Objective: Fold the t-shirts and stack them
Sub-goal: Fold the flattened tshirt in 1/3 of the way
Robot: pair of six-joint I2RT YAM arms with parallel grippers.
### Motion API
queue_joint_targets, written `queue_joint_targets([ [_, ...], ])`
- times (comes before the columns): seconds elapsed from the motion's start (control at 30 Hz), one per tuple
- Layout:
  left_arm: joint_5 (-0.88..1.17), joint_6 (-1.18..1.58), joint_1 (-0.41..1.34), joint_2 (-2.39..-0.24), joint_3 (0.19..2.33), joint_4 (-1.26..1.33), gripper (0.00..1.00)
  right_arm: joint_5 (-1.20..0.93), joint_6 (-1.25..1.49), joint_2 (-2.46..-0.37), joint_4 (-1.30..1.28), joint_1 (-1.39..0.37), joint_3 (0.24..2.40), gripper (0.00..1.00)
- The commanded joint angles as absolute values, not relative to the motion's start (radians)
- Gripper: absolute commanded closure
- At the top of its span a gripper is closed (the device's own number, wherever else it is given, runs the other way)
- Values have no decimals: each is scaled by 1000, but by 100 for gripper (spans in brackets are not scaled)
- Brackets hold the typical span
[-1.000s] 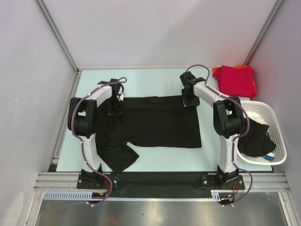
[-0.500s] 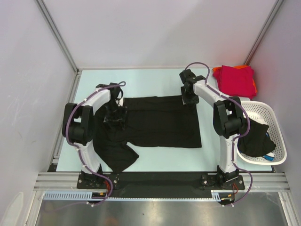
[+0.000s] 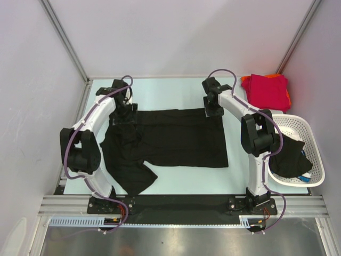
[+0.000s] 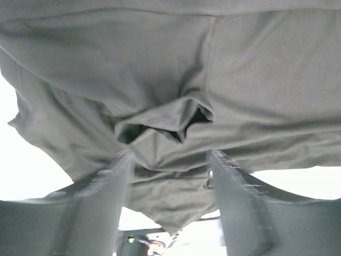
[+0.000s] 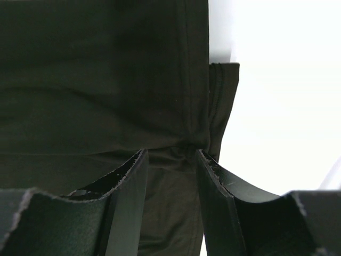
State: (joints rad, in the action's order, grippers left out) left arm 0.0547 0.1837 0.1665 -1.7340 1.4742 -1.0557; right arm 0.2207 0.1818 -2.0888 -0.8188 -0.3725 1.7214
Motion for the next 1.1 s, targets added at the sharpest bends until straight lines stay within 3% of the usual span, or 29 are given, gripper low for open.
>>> queue_joint_targets([
  [0.0,81,170,146,-1833,1494,-1005,53,213,170,-2105,-825,-380,1775,54],
  [0.03,96,167,146,-1859,1503,-999,75,212,170,-2105,-828,-380,1778,54],
  [0.1,115,161,150,-1914,1511,-991,83,212,169,-2100,-827,-382,1773,54],
  [0.17,117,158,150,-1942,1519,-973,83,218,170,-2095,-827,-382,1769,54],
  [0.3,107,146,150,-1989,1539,-963,66,219,170,-2082,-819,-382,1743,54],
  [0.37,112,149,150,-2003,1558,-965,71,224,170,-2075,-818,-382,1733,54],
  [0.43,130,149,150,-1996,1571,-979,92,225,167,-2074,-816,-383,1726,54],
  [0.5,152,140,153,-1987,1571,-1000,100,227,169,-2071,-815,-382,1723,54],
  [0.83,147,153,187,-1865,1264,-1043,100,218,169,-2088,-808,-382,1735,54],
  [1.07,161,167,199,-1750,1250,-1101,100,210,169,-2102,-815,-382,1758,54],
])
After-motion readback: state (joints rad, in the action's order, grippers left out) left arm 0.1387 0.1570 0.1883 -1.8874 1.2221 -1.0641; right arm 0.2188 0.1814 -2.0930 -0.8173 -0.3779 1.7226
